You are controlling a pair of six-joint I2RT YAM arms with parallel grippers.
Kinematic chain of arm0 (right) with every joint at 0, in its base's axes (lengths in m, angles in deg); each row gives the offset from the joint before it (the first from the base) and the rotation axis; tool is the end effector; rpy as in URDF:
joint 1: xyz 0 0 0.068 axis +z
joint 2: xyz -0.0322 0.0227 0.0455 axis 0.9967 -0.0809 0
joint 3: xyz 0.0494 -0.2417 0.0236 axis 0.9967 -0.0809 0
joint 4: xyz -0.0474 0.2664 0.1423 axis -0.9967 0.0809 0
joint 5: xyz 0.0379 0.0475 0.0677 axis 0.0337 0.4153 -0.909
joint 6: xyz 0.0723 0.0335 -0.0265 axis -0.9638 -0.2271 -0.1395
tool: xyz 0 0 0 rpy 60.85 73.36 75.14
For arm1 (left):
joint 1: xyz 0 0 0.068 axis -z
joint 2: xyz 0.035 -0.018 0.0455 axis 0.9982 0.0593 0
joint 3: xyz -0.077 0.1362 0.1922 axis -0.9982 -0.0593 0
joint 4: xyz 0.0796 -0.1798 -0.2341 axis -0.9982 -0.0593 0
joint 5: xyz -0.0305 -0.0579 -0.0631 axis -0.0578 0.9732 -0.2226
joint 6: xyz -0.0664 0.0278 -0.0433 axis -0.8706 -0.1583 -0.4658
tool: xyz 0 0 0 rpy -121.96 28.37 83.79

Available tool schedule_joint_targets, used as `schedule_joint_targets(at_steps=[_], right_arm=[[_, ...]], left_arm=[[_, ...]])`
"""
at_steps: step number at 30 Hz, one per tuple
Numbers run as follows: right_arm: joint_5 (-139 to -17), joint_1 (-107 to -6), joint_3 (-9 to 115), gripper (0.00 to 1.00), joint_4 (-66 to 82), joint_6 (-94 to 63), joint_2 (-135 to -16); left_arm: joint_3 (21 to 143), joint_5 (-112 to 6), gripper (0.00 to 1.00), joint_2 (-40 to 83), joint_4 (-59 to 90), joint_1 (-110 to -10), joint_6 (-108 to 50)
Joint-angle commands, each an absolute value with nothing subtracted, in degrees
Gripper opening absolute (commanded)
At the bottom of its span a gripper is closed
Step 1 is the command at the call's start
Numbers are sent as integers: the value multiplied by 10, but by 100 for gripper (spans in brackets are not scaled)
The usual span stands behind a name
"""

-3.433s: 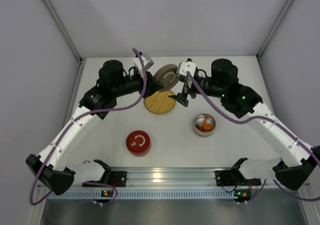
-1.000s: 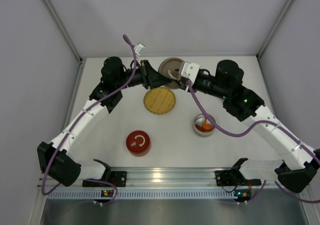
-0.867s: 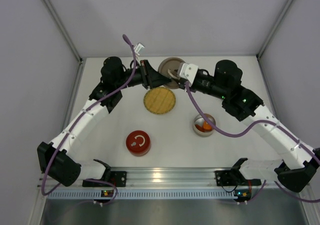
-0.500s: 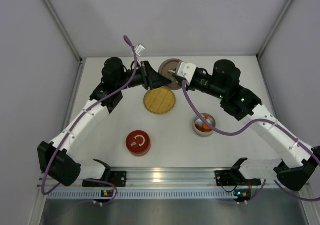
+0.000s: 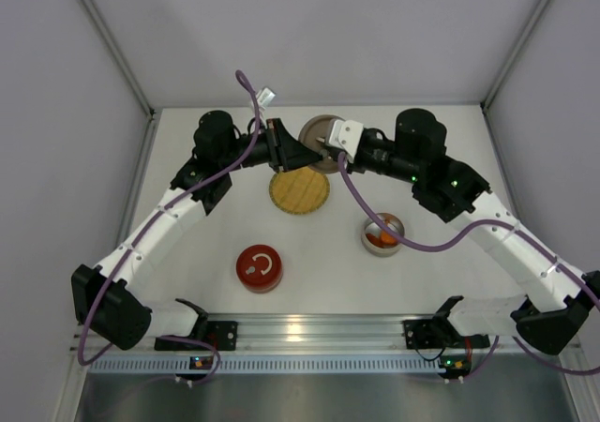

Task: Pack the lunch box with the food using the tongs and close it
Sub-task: Pick up the box lid from the center of the board, then close the box lid on the packing box.

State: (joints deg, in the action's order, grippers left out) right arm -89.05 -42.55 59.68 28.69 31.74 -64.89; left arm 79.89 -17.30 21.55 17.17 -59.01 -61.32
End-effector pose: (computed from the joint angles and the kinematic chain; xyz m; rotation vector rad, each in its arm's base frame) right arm 0.2454 0.2594 0.4329 -1.3200 1.1246 0.3111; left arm 0.3154 -0.2226 0.3742 0.4313 1.7817 -1.5259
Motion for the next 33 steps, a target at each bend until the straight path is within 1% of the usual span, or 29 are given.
schedule_joint_targets(at_steps=[1,9,17,21,22,23,24,25,26,27,28,30,31,33], right_arm=[[-928,-412,619,12,329,324,-649],[-906,-417,608,17,319,311,-642],[-886,-422,605,16,321,300,-641],[-900,-434,604,3,335,299,-637],[-911,-436,604,0,338,299,-637],[-915,-438,605,0,349,299,-636],[-921,-445,608,0,355,299,-635],[-935,-451,612,0,361,296,-636],[-944,-461,615,0,366,291,-636],[-961,-495,625,0,381,284,-637],[-1005,-516,633,0,393,277,-643],[-1045,-577,661,0,428,270,-654],[-1082,-594,670,0,476,276,-664],[-1106,-630,692,0,537,324,-673]], left_arm=[[800,-165,0,196,223,-588,-624],[791,-158,0,191,240,-588,-634],[782,-153,0,187,256,-589,-647],[772,-151,0,183,266,-592,-656],[771,-151,2,183,266,-593,-657],[769,-151,10,182,266,-594,-657],[768,-148,22,182,268,-596,-659],[767,-137,69,182,265,-601,-657],[767,-134,96,182,256,-606,-654],[768,-129,98,182,247,-611,-645],[768,-123,98,183,238,-629,-643],[767,-93,98,192,218,-658,-652],[768,-77,98,197,215,-692,-657],[771,-20,98,217,207,-726,-655]])
